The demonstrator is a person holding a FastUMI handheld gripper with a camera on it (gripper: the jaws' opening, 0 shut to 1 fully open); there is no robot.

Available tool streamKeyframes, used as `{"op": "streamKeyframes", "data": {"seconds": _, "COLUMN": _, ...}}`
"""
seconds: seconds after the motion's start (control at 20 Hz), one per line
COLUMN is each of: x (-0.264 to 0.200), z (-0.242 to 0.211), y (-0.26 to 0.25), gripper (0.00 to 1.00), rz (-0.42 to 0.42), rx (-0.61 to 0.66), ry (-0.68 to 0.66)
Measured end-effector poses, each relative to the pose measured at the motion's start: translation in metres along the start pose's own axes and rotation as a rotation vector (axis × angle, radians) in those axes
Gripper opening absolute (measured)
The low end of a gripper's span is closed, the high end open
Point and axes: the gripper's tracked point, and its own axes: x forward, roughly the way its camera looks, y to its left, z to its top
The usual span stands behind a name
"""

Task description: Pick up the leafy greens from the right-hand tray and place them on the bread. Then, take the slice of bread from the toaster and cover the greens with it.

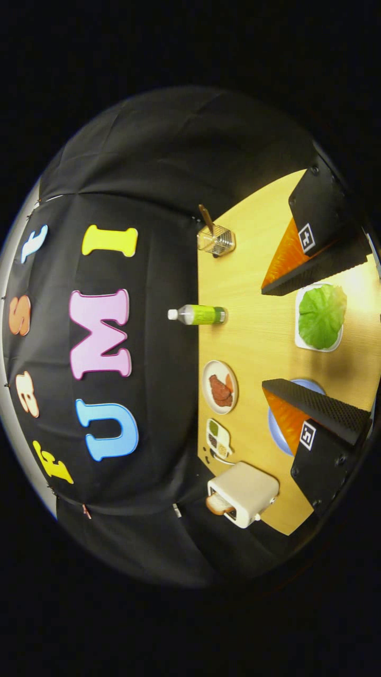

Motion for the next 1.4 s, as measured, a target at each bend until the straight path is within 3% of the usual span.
{"op": "streamKeyframes", "data": {"seconds": 0.75, "x": 0.092, "z": -0.158, "y": -0.034, "gripper": 0.98, "rz": 0.131, "rx": -0.171, "ry": 0.368}}
{"op": "streamKeyframes", "data": {"seconds": 0.95, "x": 0.106, "z": -0.176, "y": -0.039, "gripper": 0.99, "rz": 0.153, "rx": -0.229, "ry": 0.408}}
{"op": "streamKeyframes", "data": {"seconds": 1.15, "x": 0.107, "z": -0.189, "y": -0.042, "gripper": 0.98, "rz": 0.180, "rx": -0.204, "ry": 0.467}}
{"op": "streamKeyframes", "data": {"seconds": 1.3, "x": 0.107, "z": -0.188, "y": -0.041, "gripper": 0.86, "rz": 0.192, "rx": -0.225, "ry": 0.472}}
{"op": "streamKeyframes", "data": {"seconds": 1.4, "x": 0.105, "z": -0.189, "y": -0.040, "gripper": 0.63, "rz": 0.212, "rx": -0.251, "ry": 0.474}}
